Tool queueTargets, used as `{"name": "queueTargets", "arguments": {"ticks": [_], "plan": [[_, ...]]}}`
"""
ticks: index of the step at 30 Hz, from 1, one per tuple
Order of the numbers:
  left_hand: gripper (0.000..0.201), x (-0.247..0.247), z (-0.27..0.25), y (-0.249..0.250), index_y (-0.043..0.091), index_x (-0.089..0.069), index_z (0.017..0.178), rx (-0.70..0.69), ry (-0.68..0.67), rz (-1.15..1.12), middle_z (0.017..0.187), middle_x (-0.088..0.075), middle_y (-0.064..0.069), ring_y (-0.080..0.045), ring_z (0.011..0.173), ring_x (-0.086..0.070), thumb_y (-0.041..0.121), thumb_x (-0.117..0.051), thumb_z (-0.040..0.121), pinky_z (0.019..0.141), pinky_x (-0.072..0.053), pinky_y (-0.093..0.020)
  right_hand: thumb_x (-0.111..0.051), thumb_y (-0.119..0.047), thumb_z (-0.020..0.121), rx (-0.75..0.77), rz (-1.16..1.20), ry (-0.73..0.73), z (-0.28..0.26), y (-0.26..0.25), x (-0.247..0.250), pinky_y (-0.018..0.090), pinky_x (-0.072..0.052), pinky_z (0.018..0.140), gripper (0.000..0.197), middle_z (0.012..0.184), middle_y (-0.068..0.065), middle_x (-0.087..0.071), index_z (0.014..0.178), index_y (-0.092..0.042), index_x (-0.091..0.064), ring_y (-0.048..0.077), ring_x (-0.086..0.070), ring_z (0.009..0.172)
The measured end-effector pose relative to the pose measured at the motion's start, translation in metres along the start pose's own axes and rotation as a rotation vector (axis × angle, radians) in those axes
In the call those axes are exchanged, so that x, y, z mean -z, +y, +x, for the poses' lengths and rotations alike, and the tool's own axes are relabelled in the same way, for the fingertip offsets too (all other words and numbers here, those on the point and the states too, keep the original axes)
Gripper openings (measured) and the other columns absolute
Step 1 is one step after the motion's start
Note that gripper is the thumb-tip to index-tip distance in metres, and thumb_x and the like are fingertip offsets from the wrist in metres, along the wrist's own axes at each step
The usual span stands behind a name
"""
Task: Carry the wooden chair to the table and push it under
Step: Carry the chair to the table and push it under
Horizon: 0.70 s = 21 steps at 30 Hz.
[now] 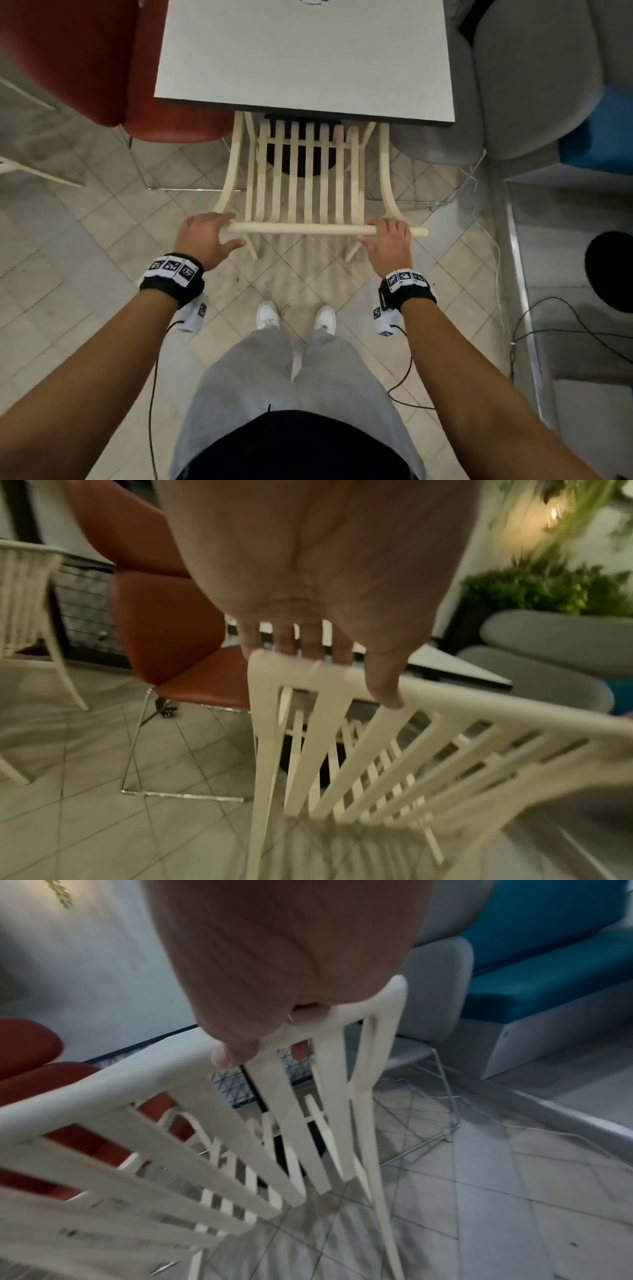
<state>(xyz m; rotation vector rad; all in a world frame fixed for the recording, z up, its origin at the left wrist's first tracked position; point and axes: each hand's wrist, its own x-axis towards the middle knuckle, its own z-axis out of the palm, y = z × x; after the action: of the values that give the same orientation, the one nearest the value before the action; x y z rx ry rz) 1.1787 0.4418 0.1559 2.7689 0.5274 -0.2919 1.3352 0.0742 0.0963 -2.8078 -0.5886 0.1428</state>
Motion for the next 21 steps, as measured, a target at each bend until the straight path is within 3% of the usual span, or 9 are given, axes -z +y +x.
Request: {"name": "queueTargets", "arguments": {"ticks": [3,6,21], "plan": [[0.046,-0.004,0.015,-0.006,0.032,-0.066,0.119,-0.055,-0.064,-0.093,0.114,-0.072,0.000,-0.026,0.099,-0.066,0.057,-0.060,0.081,0.086,-0.052,-0.038,-0.063,-0.047,0.091,-0.043,-0.014,0.035,-0.002,0.022,0.009,0.046,-0.040,0.106,0.045,0.115,0.010,-0.065,0.119,-0.012,-0.065,0.033,-0.053,0.112],[0.041,-0.003,0.018,-0.010,0.033,-0.069,0.114,-0.064,-0.048,-0.115,0.107,-0.075,0.002,-0.025,0.093,-0.068,0.056,-0.061,0.081,0.077,-0.056,-0.037,-0.068,-0.038,0.089,-0.063,0.009,0.011,0.001,0.026,0.016,0.047,-0.042,0.102,0.039,0.109,0.013,-0.068,0.115,-0.010,-0.069,0.036,-0.056,0.109],[0.042,0.001,0.054,0.030,0.024,-0.071,0.112,0.033,-0.020,-0.089,0.097,-0.075,-0.010,-0.031,0.089,-0.066,0.052,-0.064,0.081,0.074,-0.052,-0.037,-0.077,-0.032,0.084,-0.140,0.044,-0.131,0.068,0.038,0.047,0.047,-0.051,0.092,0.034,0.099,0.015,-0.070,0.108,-0.008,-0.074,0.035,-0.062,0.100]]}}
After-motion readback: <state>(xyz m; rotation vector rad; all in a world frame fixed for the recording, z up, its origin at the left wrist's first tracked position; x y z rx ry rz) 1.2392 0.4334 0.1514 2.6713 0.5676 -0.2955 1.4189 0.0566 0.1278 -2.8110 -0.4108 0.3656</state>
